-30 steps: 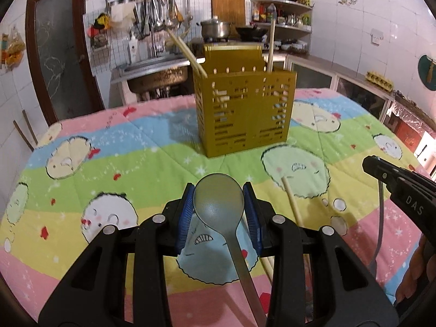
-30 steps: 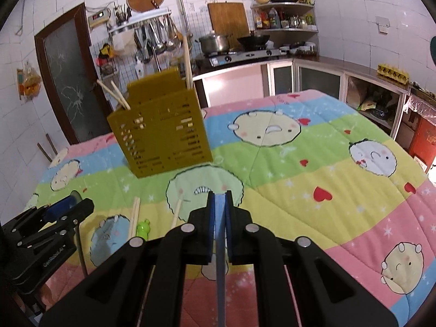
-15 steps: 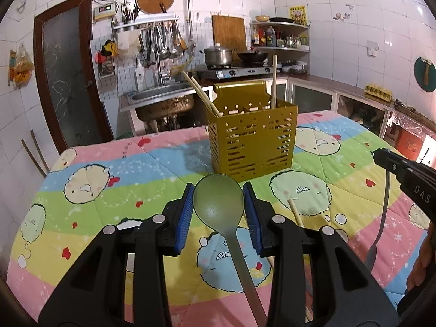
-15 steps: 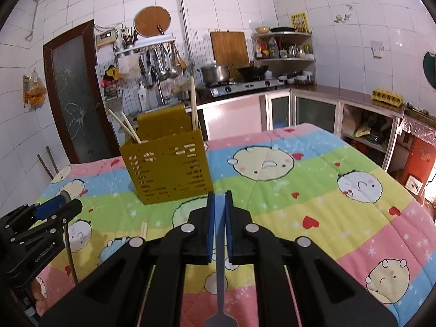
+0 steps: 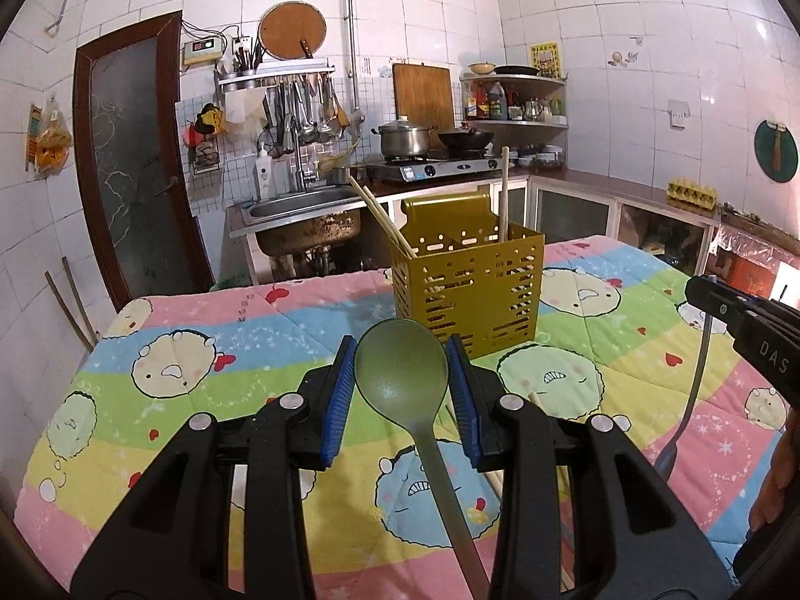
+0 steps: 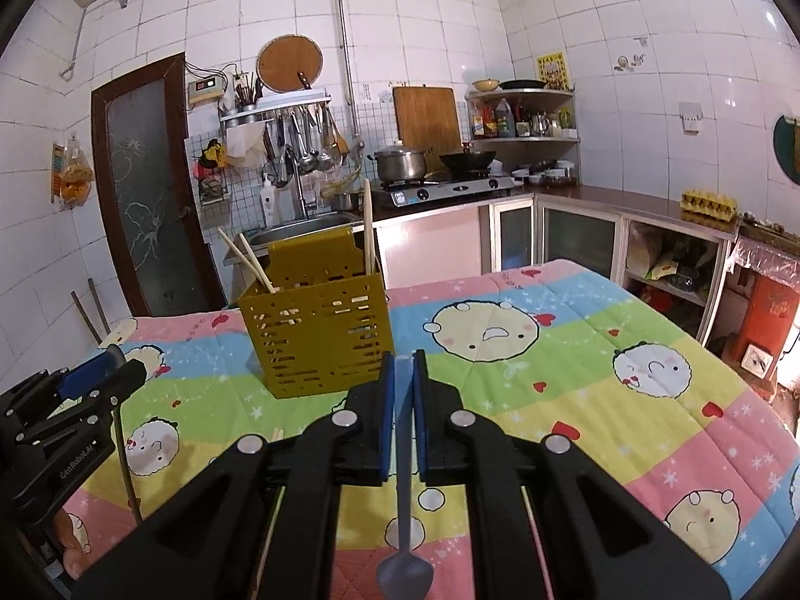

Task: Organize utensils
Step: 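Lift the spoon and fork and carry both toward the holder, then lower the spoon and fork handle-first into the holder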

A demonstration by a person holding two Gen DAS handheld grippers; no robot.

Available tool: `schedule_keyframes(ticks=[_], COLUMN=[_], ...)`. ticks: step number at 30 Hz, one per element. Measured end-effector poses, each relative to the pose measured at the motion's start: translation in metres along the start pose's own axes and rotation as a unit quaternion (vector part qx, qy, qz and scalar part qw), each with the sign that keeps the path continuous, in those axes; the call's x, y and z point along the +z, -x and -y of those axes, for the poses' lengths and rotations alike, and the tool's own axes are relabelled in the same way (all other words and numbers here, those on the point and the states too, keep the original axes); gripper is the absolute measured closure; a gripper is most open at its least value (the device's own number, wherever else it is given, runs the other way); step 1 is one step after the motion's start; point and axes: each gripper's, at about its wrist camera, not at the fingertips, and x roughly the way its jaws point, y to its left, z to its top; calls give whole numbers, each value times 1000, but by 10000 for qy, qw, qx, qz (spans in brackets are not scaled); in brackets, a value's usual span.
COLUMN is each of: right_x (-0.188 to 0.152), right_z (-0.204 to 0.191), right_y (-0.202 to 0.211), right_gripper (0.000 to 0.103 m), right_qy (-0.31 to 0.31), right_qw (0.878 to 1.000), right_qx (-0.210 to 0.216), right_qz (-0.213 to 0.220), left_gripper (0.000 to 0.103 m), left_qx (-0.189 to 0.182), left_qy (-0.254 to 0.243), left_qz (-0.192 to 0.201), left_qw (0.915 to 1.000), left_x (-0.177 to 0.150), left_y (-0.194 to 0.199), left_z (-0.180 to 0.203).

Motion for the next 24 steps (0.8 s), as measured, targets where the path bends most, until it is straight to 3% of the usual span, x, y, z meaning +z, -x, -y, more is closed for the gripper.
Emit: schedule_keyframes(ticks=[24], right_x=[58], right_z=[-15], right_y=[-21], right_gripper=[96], right_qy=[199], right_qw=[9991], right_qx=[16], right_qz=[373], left_gripper=[68], left_qx=[101], left_qy=[-84], left_qz=[639], left_qw=[9979], left_x=[67], left_y=[-13], left_z=[-5])
